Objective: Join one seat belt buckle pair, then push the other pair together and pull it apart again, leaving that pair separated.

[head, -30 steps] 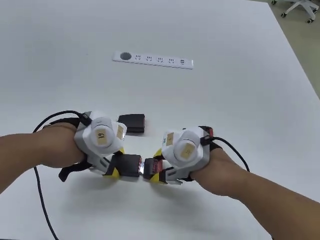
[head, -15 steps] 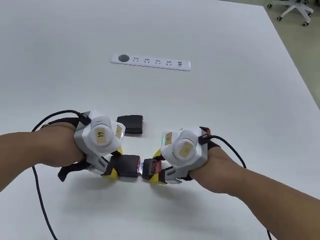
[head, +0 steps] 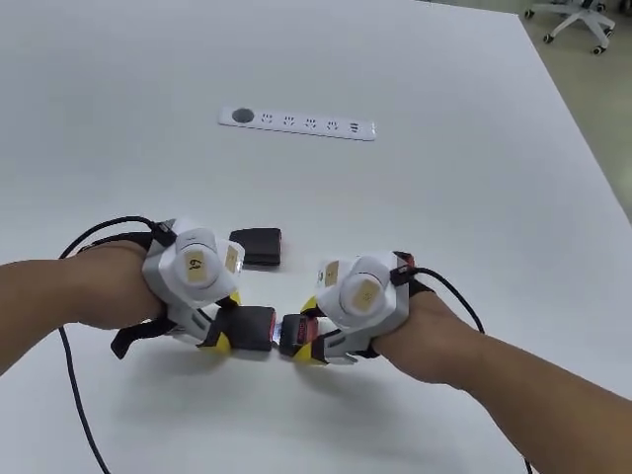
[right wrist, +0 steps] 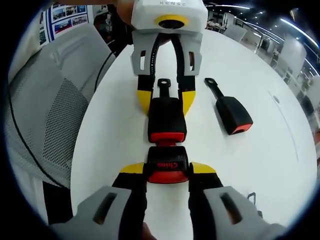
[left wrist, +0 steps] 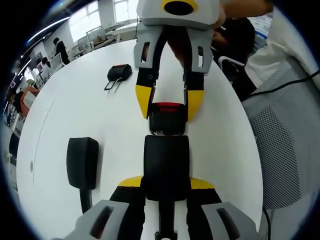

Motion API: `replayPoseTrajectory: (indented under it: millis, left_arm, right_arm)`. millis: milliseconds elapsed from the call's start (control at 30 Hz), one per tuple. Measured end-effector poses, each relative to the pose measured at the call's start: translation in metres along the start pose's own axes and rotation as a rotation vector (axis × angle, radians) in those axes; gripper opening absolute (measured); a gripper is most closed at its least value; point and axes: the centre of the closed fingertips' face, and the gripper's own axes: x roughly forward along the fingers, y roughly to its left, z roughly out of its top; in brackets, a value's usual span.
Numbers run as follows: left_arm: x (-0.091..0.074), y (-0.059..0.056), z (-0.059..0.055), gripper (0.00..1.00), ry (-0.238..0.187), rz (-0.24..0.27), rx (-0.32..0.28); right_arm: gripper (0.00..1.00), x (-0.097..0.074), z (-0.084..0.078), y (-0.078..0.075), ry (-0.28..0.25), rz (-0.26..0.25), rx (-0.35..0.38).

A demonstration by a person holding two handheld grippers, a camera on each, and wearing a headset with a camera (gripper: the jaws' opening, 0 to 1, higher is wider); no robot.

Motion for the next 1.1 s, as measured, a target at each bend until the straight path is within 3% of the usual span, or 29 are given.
replayPoseTrajectory:
  millis: [167,300,400,667,867,1100]
  left_arm:
    - [0.0,0.0,0.0,0.33,0.0,0.01,-0.013]
    - [-0.001,0.0,0.001,0.34,-0.028,0.012,-0.053]
    - [-0.004,-0.002,-0.001,0.34,-0.019,0.006,-0.032]
    - [-0.023,-0.002,0.007,0.37,-0.064,0.024,-0.047]
    - [-0.036,0.01,0.017,0.4,-0.101,0.061,-0.067]
    - [-0.039,0.034,0.034,0.41,-0.144,0.105,-0.061]
  right_arm:
    - [0.31,0.0,0.001,0.0,-0.005,0.011,0.031]
    - [0.32,0.0,-0.001,0.0,-0.005,0.012,0.021]
    - [0.33,0.0,-0.003,-0.002,-0.01,0.013,0.051]
    - [0.34,-0.017,-0.002,-0.001,-0.034,0.008,0.05]
    - [0.34,-0.041,0.0,-0.012,-0.061,-0.024,0.058]
    - [0.35,-0.058,-0.023,-0.036,-0.025,-0.065,0.042]
